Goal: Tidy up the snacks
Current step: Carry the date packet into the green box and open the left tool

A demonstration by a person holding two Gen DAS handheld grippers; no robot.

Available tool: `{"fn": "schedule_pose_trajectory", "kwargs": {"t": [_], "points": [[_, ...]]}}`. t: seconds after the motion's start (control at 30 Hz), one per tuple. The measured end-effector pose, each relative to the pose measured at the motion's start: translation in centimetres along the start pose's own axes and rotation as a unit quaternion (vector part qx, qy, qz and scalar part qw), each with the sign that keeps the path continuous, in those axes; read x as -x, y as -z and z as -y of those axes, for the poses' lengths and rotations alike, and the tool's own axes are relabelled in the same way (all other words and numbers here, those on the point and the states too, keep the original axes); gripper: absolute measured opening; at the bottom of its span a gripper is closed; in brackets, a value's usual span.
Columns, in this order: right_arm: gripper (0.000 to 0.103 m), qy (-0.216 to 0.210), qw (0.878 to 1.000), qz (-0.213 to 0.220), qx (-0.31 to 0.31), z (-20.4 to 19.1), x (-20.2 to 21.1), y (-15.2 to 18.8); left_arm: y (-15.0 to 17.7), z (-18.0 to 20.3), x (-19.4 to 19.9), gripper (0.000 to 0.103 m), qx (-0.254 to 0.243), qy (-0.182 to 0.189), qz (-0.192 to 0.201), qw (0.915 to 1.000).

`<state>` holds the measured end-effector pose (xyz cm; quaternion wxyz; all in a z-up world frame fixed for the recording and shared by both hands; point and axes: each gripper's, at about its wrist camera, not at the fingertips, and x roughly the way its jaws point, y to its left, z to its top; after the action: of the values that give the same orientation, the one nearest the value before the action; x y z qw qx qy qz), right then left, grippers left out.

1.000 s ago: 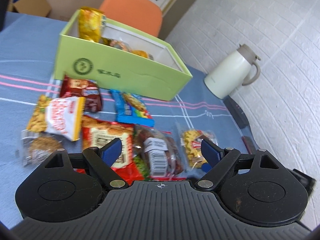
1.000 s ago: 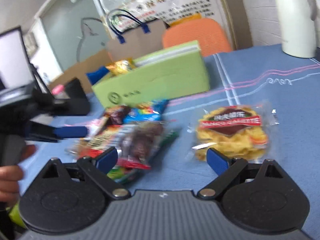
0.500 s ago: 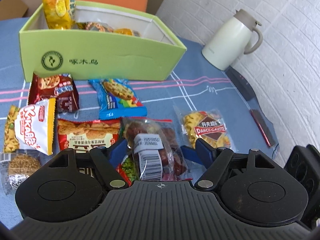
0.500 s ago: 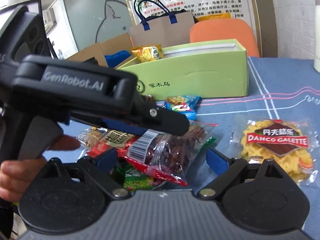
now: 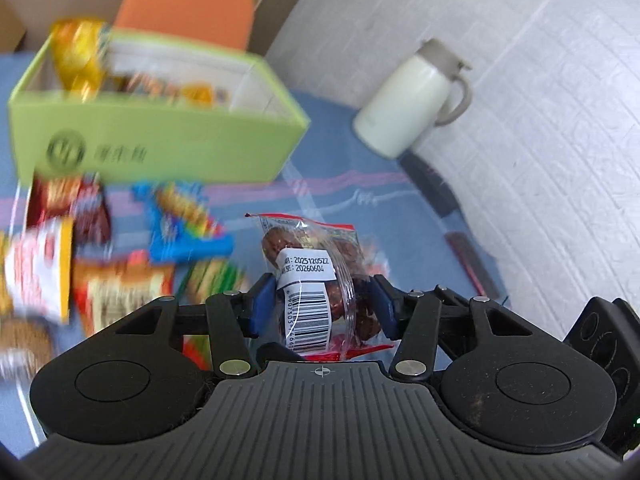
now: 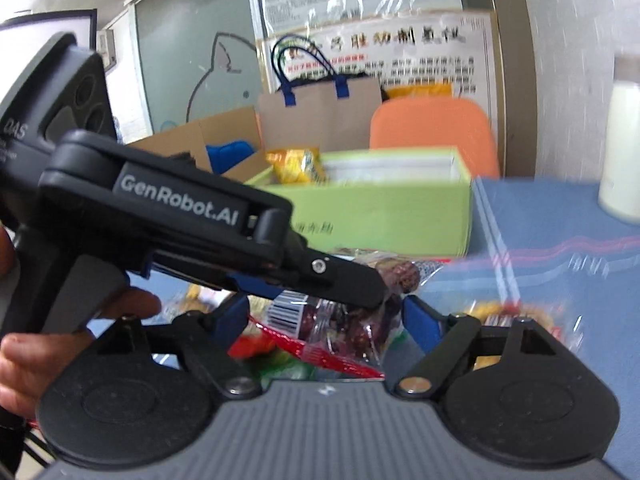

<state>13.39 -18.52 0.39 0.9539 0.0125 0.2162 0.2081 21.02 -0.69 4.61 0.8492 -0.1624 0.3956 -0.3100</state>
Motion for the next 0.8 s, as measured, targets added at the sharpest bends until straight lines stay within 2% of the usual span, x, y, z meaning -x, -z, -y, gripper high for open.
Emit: {"fn": "schedule_pose_trajectory", "kwargs": {"t": [0.1, 0.23, 0.37, 0.47, 0.6, 0.63, 0.7, 0.77, 0.8], "points": [[0.084, 0.002, 1.000, 0.019, 0.025, 1.4, -1.9, -3.4, -3.8, 0.9, -0.2, 0.034, -0.021, -0.012, 0.027, 0.9994], [0.084, -0.020, 0.999, 0.033, 0.039, 3.4, -6.1, -8.4, -9.5, 0.3, -0.7, 0.034, -0.036, -0.041, 0.060, 0.9967], [0.084, -0.048, 0.998, 0.017, 0.037, 4.8, -11.4, -11.9, -14.2, -1.7, -2.3, 0.030, -0.032, -0.079, 0.074, 0.9936], [0.083, -0.054, 0.998, -0.004, 0.039, 5.3, -15.4, -13.1, -16.5, -3.8, -4.4, 0.029, -0.027, -0.105, 0.069, 0.9918], [0.083, -0.053, 0.997, -0.032, 0.049, 5.8, -19.8, -12.8, -17.4, -6.7, -7.9, 0.028, -0.018, -0.130, 0.047, 0.9902], [0.086, -0.050, 0.997, -0.035, 0.051, 6.0, -20.5, -12.6, -17.6, -7.4, -8.6, 0.029, -0.016, -0.135, 0.044, 0.9898], [0.093, -0.038, 0.997, -0.036, 0.050, 6.5, -21.2, -12.5, -17.8, -8.5, -9.6, 0.039, -0.009, -0.146, 0.044, 0.9883], [0.093, -0.035, 0.998, -0.029, 0.046, 7.1, -20.3, -12.6, -17.6, -9.3, -9.1, 0.051, 0.004, -0.150, 0.052, 0.9874], [0.093, -0.034, 0.998, -0.021, 0.042, 7.3, -19.5, -12.8, -17.5, -9.5, -8.5, 0.053, 0.009, -0.143, 0.061, 0.9879]]}}
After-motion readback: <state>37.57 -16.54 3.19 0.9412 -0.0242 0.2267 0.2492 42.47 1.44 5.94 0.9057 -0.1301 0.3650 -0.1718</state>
